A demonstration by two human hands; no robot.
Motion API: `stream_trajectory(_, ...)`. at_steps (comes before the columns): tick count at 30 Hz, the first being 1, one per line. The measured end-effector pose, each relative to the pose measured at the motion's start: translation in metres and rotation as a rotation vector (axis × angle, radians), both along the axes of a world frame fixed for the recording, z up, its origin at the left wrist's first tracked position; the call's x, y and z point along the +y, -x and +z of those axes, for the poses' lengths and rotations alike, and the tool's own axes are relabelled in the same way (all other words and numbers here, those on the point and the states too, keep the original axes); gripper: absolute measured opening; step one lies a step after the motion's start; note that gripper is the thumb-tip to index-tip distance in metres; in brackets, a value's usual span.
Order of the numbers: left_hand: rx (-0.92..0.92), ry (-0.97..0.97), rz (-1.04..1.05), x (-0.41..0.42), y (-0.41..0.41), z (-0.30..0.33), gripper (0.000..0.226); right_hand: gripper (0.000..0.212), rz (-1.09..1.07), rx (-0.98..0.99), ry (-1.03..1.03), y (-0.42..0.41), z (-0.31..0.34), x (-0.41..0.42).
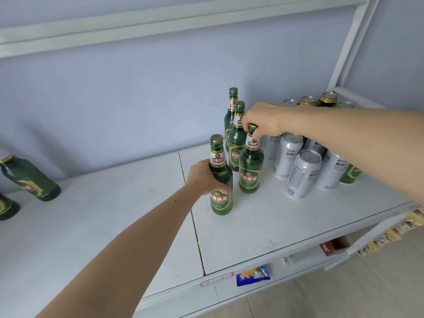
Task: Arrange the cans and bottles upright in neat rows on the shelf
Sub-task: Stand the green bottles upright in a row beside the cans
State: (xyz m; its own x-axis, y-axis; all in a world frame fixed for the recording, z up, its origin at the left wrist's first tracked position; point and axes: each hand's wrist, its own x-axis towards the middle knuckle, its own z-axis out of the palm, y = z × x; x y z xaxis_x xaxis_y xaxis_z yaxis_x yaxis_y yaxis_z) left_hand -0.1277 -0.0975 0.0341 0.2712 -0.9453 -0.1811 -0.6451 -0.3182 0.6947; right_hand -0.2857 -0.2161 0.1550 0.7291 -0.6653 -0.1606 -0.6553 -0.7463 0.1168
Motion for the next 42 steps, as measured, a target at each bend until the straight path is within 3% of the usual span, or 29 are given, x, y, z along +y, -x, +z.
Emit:
stream_trajectory(12,0.032,-0.023,0.218,-0.026,0.062,-0.012,0.060,0.025,0.245,-0.027,-0.014,0.001,-0.008,-0.055)
stream_trajectory(23,0.004,0.017,0.387,-0.050,0.118,-0.017,0.064,0.030,0.325,-0.043,-0.010,0.004,-0.017,-0.072)
stream_trajectory(42,-0.113,-0.047,0.377,-0.054,0.152,-0.026,0.080,0.032,0.438,-0.026,0.019,0.012,-0.012,-0.079)
